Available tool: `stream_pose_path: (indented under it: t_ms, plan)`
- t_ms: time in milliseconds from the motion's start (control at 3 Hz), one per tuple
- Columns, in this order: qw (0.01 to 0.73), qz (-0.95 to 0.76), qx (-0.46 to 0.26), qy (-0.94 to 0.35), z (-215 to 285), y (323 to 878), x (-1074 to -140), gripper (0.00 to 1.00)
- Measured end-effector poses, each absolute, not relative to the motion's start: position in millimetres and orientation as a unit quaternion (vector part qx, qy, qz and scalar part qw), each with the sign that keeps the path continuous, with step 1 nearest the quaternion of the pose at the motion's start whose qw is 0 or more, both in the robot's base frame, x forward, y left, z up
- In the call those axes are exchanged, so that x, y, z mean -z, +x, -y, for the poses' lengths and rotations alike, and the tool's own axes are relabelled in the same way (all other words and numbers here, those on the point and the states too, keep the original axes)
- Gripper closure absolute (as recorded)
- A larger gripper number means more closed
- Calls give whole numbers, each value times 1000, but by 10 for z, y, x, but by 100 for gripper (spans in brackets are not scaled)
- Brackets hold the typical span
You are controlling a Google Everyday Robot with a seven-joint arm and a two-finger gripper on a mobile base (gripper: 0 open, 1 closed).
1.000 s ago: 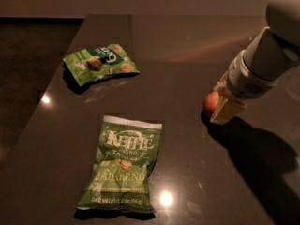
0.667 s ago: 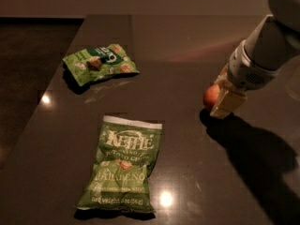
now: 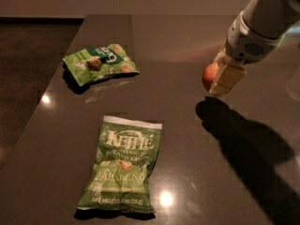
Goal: Pick apple
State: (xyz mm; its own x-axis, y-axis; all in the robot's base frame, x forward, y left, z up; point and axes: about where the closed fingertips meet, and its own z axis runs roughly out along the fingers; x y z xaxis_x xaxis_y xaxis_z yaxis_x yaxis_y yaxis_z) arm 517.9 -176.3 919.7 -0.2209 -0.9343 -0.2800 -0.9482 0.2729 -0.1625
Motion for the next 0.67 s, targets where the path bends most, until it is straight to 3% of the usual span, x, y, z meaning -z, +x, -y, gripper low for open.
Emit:
stream_pose_path:
  t_ms: [667]
  plan:
    - [187, -791, -18, -583, 1764, 5481, -9679, 100]
